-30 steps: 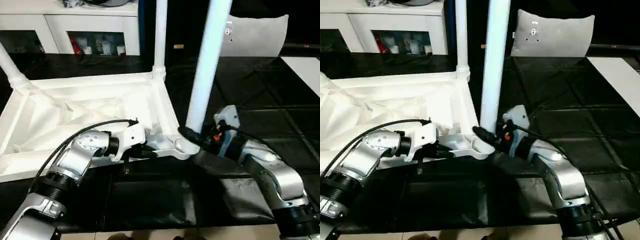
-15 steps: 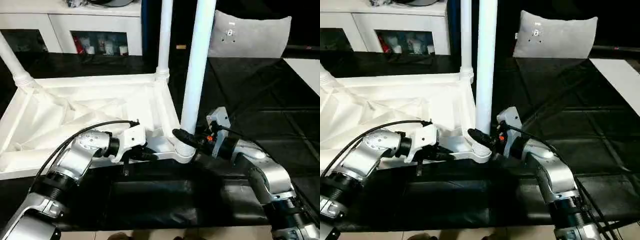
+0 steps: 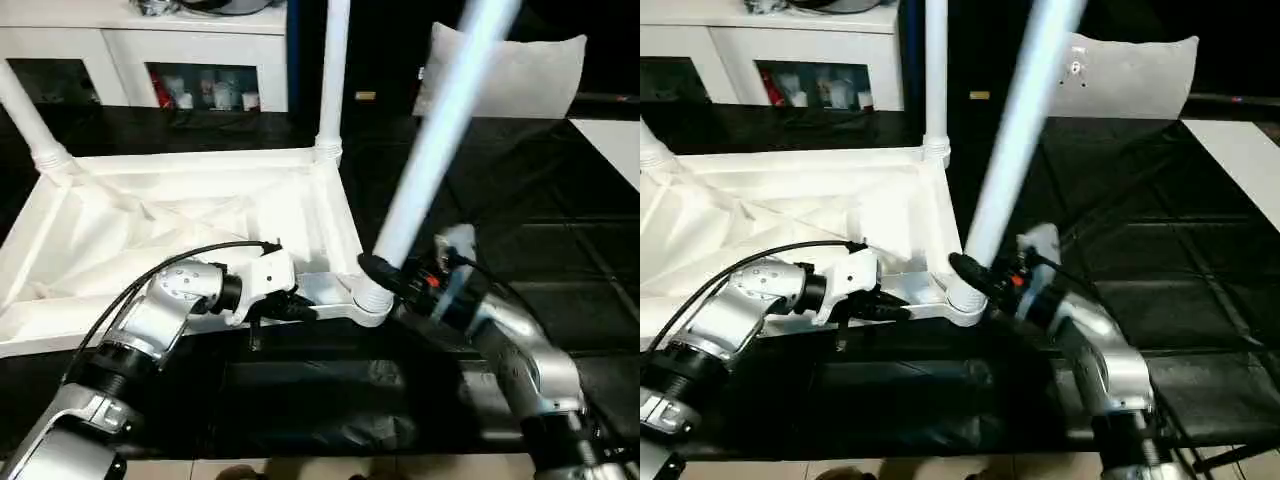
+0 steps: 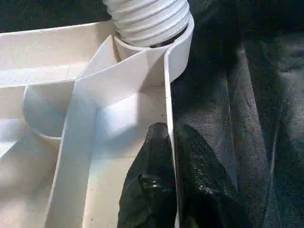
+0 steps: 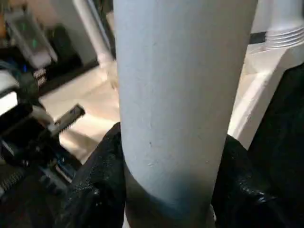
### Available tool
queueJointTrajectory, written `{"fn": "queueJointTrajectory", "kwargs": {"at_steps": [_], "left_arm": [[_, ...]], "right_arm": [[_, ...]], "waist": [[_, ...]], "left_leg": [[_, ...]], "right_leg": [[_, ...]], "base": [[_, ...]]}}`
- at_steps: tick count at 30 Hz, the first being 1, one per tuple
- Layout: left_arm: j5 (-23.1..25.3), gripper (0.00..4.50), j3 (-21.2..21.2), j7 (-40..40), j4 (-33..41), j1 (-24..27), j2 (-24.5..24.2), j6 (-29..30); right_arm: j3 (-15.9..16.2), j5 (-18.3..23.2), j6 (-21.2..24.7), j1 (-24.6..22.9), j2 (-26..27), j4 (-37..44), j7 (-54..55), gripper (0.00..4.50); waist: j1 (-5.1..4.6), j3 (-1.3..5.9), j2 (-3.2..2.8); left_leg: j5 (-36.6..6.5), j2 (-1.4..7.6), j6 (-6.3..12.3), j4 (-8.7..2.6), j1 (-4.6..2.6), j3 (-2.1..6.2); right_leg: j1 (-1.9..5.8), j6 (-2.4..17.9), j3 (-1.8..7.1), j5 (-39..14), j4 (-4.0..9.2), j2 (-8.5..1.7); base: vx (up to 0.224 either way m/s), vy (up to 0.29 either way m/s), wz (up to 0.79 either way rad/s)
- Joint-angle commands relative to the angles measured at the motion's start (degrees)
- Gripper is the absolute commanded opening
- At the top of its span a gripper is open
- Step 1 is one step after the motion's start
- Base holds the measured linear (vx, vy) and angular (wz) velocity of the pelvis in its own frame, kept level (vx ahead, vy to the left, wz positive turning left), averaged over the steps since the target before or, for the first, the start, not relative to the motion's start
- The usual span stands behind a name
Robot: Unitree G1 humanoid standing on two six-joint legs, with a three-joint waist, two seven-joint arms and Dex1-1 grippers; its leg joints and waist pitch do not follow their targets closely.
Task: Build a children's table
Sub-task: Insert table leg to table base
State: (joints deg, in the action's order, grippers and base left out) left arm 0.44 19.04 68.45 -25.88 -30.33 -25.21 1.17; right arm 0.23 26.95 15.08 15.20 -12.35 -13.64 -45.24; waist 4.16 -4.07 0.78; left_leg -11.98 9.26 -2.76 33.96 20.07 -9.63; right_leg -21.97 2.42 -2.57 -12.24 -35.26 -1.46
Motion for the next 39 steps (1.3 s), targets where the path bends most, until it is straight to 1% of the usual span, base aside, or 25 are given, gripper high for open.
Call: {"fn": "queueJointTrajectory", "kwargs": {"at_steps": [1, 2, 5, 7, 8, 10, 13, 14, 16, 17, 19, 20, 21, 22, 23, 24, 25, 26, 28, 29, 32, 33, 34, 36, 39], "left_arm": [[-0.36, 0.0, -0.84, -2.02, -1.16, -1.77, 0.94, -0.86], [-0.34, 0.0, -0.87, -2.11, -1.32, -1.93, 1.04, -0.83], [-0.27, 0.0, -0.94, -2.33, -1.8, -2.36, 1.23, -0.85], [-0.19, 0.0, -0.98, -2.3, -2.02, -2.5, 1.22, -0.9], [-0.19, 0.0, -0.99, -2.3, -2.02, -2.5, 1.21, -0.9], [0.03, 0.0, -0.91, -2.05, -2.12, -2.55, 1.11, -0.96], [0.52, 0.0, -0.6, -1.34, -2.42, -2.55, 0.9, -1.39], [0.73, 0.0, -0.42, -0.95, -2.38, -2.48, 0.67, -1.6], [1.04, 0.0, -0.04, -0.34, -2.22, -2.28, 0.19, -1.82], [1.22, 0.0, 0.14, -0.17, -2.18, -2.19, -0.05, -2.06], [1.33, 0.0, 0.41, 0.32, -2.07, -2.07, -0.36, -2.27], [1.32, 0.0, 0.51, 0.58, -2.08, -2.08, -0.45, -2.34], [1.37, 0.0, 0.7, 0.96, -1.94, -2.12, -0.62, -2.48], [1.46, 0.0, 0.91, 1.39, -1.93, -2.29, -0.79, -2.66], [1.55, 0.0, 1.11, 1.76, -1.88, -2.47, -0.93, -2.78], [1.65, 0.0, 1.3, 2.05, -1.69, -2.7, -1.06, -2.88], [1.7, 0.0, 1.42, 2.24, -1.68, -3.01, -1.12, -2.95], [1.65, 0.0, 1.49, 2.27, -1.56, -3.1, -1.17, -2.89], [1.68, 0.0, 1.57, 2.33, -1.08, -3.02, -1.36, -2.78], [1.74, 0.0, 1.54, 2.37, -1.09, -3.14, -1.37, -2.76], [1.77, 0.0, 1.47, 2.49, -0.79, -3.16, -1.49, -2.62], [1.57, 0.0, 1.35, 2.57, 0.01, -2.7, -1.75, -2.36], [1.51, 0.0, 1.31, 2.58, 0.5, -2.3, -1.96, -2.31], [1.35, 0.0, 1.22, 2.55, 1.23, -1.66, -2.27, -1.96], [1.07, 0.0, 1.19, 2.33, 2.25, -0.9, -2.69, -1.16]], "right_arm": [[-0.68, 0.78, -0.73, -2.31, 0.76, -2.07, -0.52, 1.88], [-0.9, 0.86, -1.27, -2.86, 0.95, -2.1, -0.73, 1.88], [-0.71, 0.04, -3.41, -4.19, 0.88, -2.02, -1.37, 1.88], [0.93, -2.68, -4.97, -5.43, -0.48, -1.77, -1.4, 1.88], [0.99, -2.78, -5.0, -5.46, -0.54, -1.78, -1.38, 1.88], [2.62, -5.69, -6.02, -5.38, -2.0, -2.55, -1.37, 1.88], [5.27, -10.69, -10.17, -2.81, -3.57, -8.45, -2.42, 1.88], [6.91, -13.25, -12.52, -0.76, -4.17, -12.63, -2.92, 1.88], [9.0, -16.28, -15.63, 2.56, -4.57, -19.59, -3.65, 1.88], [9.87, -17.38, -16.7, 4.1, -4.57, -23.0, -4.09, 1.88], [11.06, -19.0, -18.56, 6.65, -4.16, -29.1, -4.41, 1.88], [11.52, -19.69, -19.54, 7.64, -3.97, -31.55, -4.38, 1.88], [12.05, -20.49, -20.49, 9.05, -3.59, -34.82, -4.17, 1.88], [12.48, -21.19, -21.18, 10.47, -3.16, -37.97, -4.0, 1.88], [12.45, -21.41, -21.47, 11.68, -2.67, -40.78, -4.17, 1.88], [12.08, -21.24, -21.74, 12.56, -2.22, -42.95, -4.48, 1.88], [11.66, -21.02, -22.06, 13.35, -1.84, -44.85, -4.62, 1.88], [11.44, -20.92, -22.74, 13.98, -1.58, -46.61, -4.63, 1.88], [11.28, -21.13, -24.47, 14.94, -1.04, -50.04, -4.05, 1.88], [10.91, -21.07, -25.51, 15.25, -0.61, -51.5, -3.25, 1.88], [9.26, -19.49, -27.44, 15.62, 0.35, -53.85, -2.75, 1.88], [6.49, -16.66, -28.94, 15.4, 1.12, -55.03, -3.34, 1.88], [4.97, -15.11, -29.53, 15.43, 1.26, -55.38, -4.2, 1.88], [2.98, -12.53, -30.83, 14.12, 0.95, -54.09, -7.23, 1.88], [0.62, -9.35, -32.12, 12.62, 0.61, -52.33, -11.88, 1.88]], "waist": [[0.33, 3.42, -0.44], [0.59, 3.41, -0.67], [0.97, 3.42, -0.56], [1.04, 3.2, -1.07], [1.01, 3.24, -0.79], [1.01, 3.22, -0.75], [0.82, 2.84, -0.92], [0.78, 2.46, -1.2], [0.1, 2.24, -0.78], [-0.15, 2.05, -0.91], [-0.52, 1.7, -0.96], [-0.93, 1.45, -0.92], [-1.07, 1.02, -0.89], [-1.32, 0.9, -0.76], [-1.49, 0.95, -0.72], [-1.56, 0.71, -0.58], [-1.54, 0.85, -0.83], [-1.69, 0.52, -0.98], [-1.79, 0.58, -0.87], [-2.06, 0.18, -0.9], [-2.4, -0.15, -1.03], [-2.45, -0.21, -1.41], [-2.52, -0.1, -1.39], [-2.44, 0.05, -1.27], [-1.96, 0.42, -1.36]], "left_leg": [[-4.38, 4.19, 3.28, -3.73, -0.13, 1.28], [-4.71, 4.28, 3.05, -3.76, -0.2, 1.38], [-4.63, 4.3, 2.92, -3.81, -0.13, 1.38], [-5.18, 4.36, 2.72, -3.9, -0.16, 1.45], [-5.24, 4.31, 2.59, -3.96, -0.15, 1.48], [-5.25, 4.2, 2.67, -3.95, -0.11, 1.47], [-7.81, 4.15, 1.97, -4.05, -0.19, 1.46], [-8.75, 4.21, 1.72, -4.21, -0.2, 1.56], [-10.65, 4.05, 1.25, -4.32, -0.15, 1.62], [-11.55, 4.08, 1.3, -4.43, -0.12, 1.78], [-13.79, 4.27, 1.25, -4.53, -0.66, 1.76], [-15.71, 4.19, 0.96, -4.79, -0.58, 2.0], [-17.27, 4.19, 0.78, -4.94, -0.7, 2.1], [-19.8, 4.21, 0.32, -4.98, -1.15, 2.3], [-21.02, 4.25, 0.11, -5.04, -1.49, 2.47], [-21.31, 4.37, 0.15, -5.18, -1.42, 2.57], [-21.43, 4.52, 0.23, -5.15, -1.66, 2.49], [-22.31, 4.68, 0.0, -5.44, -1.52, 2.59], [-23.34, 4.79, -0.44, -5.61, -1.62, 2.57], [-25.34, 4.8, -0.87, -5.88, -1.53, 2.7], [-30.05, 4.64, -1.43, -5.87, -2.22, 3.01], [-31.4, 4.65, -1.53, -6.13, -2.18, 3.31], [-32.22, 4.7, -1.49, -6.21, -2.4, 3.43], [-31.4, 4.87, -1.26, -6.48, -2.22, 3.37], [-26.97, 5.16, -0.06, -6.39, -2.03, 2.54]], "right_leg": [[2.93, 13.07, 3.49, -3.7, 4.04, -7.32], [2.94, 12.99, 3.52, -4.32, 4.04, -7.44], [3.0, 12.67, 3.51, -4.0, 4.03, -7.45], [2.8, 12.6, 3.47, -4.39, 4.13, -7.42], [2.94, 12.45, 3.43, -4.24, 4.04, -7.27], [3.01, 12.32, 3.44, -4.55, 4.15, -7.31], [2.76, 11.93, 3.44, -9.99, 4.78, -7.54], [2.65, 11.53, 3.5, -12.55, 5.08, -7.58], [2.6, 11.37, 3.39, -16.43, 5.36, -7.58], [2.57, 11.03, 3.41, -19.03, 5.63, -7.71], [1.92, 10.27, 3.48, -22.53, 6.14, -7.63], [2.08, 9.85, 3.29, -25.65, 6.33, -7.59], [1.75, 9.41, 3.21, -28.01, 6.61, -7.57], [1.57, 8.43, 3.17, -31.74, 7.02, -7.77], [1.43, 8.5, 3.34, -32.65, 7.02, -7.92], [1.29, 8.59, 3.43, -32.61, 7.02, -7.95], [1.16, 9.13, 3.65, -31.17, 6.9, -7.94], [1.04, 9.84, 3.58, -29.83, 6.65, -7.77], [1.04, 10.16, 3.57, -28.34, 6.55, -7.68], [0.98, 10.47, 3.55, -27.57, 6.41, -7.57], [0.52, 8.92, 3.5, -33.11, 7.09, -7.91], [0.62, 8.07, 3.41, -34.68, 7.28, -7.9], [0.56, 7.72, 3.36, -35.07, 7.44, -7.92], [0.76, 8.23, 3.5, -32.84, 7.34, -7.83], [0.89, 11.58, 3.98, -24.21, 6.82, -7.74]], "base": [[0.0, 0.0, 0.0], [0.0, 0.0, 0.0], [0.0, 0.0, 0.0], [0.0, 0.0, 0.0], [0.0, 0.0, 0.0], [0.0, 0.0, 0.0], [0.0, 0.0, 0.0], [0.0, 0.0, 0.0], [0.0, 0.0, 0.0], [0.0, 0.0, 0.0], [0.0, 0.0, 0.0], [0.0, 0.0, 0.0], [0.0, 0.0, 0.0], [0.0, 0.0, 0.0], [0.0, 0.0, 0.0], [0.0, 0.0, 0.0], [0.0, 0.0, 0.0], [0.0, 0.0, 0.0], [0.0, 0.0, 0.0], [0.0, 0.0, 0.0], [0.0, 0.0, 0.0], [0.0, 0.0, 0.0], [0.0, 0.0, 0.0], [0.0, 0.0, 0.0], [0.0, 0.0, 0.0]]}}
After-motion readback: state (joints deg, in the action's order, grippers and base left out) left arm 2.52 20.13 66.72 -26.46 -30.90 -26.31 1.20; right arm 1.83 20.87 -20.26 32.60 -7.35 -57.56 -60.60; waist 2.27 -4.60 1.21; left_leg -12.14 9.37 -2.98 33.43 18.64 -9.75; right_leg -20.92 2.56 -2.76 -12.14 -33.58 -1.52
